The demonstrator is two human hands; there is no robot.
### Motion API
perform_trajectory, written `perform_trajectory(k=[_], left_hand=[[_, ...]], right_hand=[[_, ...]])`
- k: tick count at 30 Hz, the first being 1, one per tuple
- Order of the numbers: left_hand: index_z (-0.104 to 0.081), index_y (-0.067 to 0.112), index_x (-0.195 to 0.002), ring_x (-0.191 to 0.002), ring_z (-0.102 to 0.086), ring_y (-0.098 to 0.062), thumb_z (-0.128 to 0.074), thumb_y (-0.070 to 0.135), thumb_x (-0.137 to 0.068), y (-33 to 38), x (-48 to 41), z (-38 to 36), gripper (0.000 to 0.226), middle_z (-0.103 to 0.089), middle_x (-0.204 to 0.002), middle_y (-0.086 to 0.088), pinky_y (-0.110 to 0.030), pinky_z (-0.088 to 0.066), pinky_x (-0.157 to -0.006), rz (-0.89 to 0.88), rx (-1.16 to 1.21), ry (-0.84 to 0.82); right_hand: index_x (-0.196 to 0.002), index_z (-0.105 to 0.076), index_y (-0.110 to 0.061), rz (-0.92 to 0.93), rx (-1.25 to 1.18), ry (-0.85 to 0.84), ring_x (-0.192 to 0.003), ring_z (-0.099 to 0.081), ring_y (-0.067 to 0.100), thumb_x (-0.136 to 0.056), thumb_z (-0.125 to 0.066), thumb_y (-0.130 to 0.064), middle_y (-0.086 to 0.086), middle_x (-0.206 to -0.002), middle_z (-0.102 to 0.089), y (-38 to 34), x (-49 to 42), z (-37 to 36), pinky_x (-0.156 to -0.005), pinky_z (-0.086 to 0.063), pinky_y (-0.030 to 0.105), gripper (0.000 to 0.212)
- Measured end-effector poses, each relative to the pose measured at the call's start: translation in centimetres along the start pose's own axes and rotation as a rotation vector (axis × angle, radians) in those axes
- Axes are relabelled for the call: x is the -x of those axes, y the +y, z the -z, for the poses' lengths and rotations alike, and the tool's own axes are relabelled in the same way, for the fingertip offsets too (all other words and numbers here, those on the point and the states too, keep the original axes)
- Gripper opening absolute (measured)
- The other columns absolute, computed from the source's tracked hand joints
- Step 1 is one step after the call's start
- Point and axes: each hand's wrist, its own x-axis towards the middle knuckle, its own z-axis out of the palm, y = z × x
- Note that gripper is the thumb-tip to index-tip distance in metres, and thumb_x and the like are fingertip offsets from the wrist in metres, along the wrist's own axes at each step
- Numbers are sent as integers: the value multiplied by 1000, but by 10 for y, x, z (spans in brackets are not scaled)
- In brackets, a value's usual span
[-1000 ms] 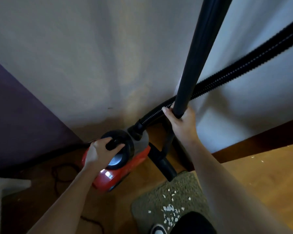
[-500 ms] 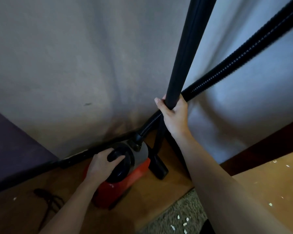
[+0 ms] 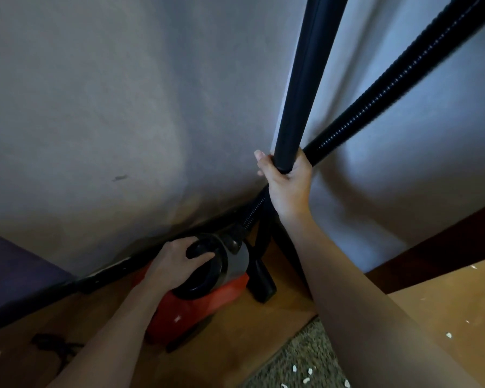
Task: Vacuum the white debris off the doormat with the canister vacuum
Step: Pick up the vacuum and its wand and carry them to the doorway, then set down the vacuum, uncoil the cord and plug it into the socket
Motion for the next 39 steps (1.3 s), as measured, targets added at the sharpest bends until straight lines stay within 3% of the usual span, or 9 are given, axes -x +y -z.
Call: perform_trajectory(k=[4,10,17,22,25,29,32,36,39], left_hand=[[-72,22,-109,-95,-66,-10,-67,50,-90,3,-7,-3,33,-72,-102,6,-32,-55,-85,-47,-47,-34],[-58,28,-109,-86,-66,-9,-65,51,-91,10,-6,-16,30,-66,-95,11,-28,-56,-72,-86,-106,89],[-58,37,-95,-79,-65,-7,-66,52,-89,9,-9,-22,18,-68,-89,13,-34,-57,-65,-82,-86,138],[-64,34,-106,-88,-67,-12,-64,52,-91,7,-9,-22,24,-70,-96,10,-33,-57,-73,-76,-107,123],[-66,27,-120,-100,-66,-16,-62,52,-93,12,-7,-21,37,-70,-107,6,-33,-56,-80,-74,-150,112],[-54,27,-140,-125,-51,-21,-56,57,-93,17,5,-7,56,-60,-127,3,-40,-48,-100,-73,-235,119],[-51,30,-143,-122,-52,-18,-59,61,-89,12,21,15,62,-60,-124,5,-40,-48,-100,-62,-183,177],[-56,28,-138,-115,-58,-16,-68,54,-86,-11,52,49,60,-62,-120,5,-34,-48,-100,-14,-78,260],[-60,23,-135,-112,-60,-17,-71,50,-86,-44,86,72,57,-65,-119,2,-33,-49,-97,45,-46,343]], right_hand=[[-80,-55,-17,-27,-5,-24,-66,-57,23,-88,-77,-7,9,-73,-52,0,0,5,-61,-52,26,26],[-80,-54,-23,-44,-26,-19,-65,-54,25,-86,-78,-15,17,-74,-51,2,0,9,-62,-49,27,25],[-82,-53,-16,-76,25,-45,-63,-57,23,-88,-78,-16,10,-70,-54,12,2,15,-66,-51,33,25],[-83,-54,-18,-101,82,-11,-67,-58,26,-84,-79,-24,10,-73,-55,8,3,12,-70,-54,45,26],[-88,-56,-19,-99,183,-15,-74,-61,15,-86,-81,-24,-1,-76,-58,0,10,15,-75,-53,30,26],[-107,-58,-18,-212,408,-136,-89,-65,12,-86,-81,-31,-3,-94,-65,-11,30,30,-77,-50,25,33],[-131,-56,-18,-326,689,-242,-107,-62,15,-89,-77,-34,-3,-117,-65,-19,52,44,-81,-45,26,50],[-141,-52,-12,-516,939,-428,-103,-62,21,-95,-68,-42,9,-131,-65,-30,96,46,-76,-47,30,56],[-147,-50,-15,-335,1032,-651,-123,-61,22,-95,-66,-49,4,-139,-62,-23,123,30,-93,-53,34,64]])
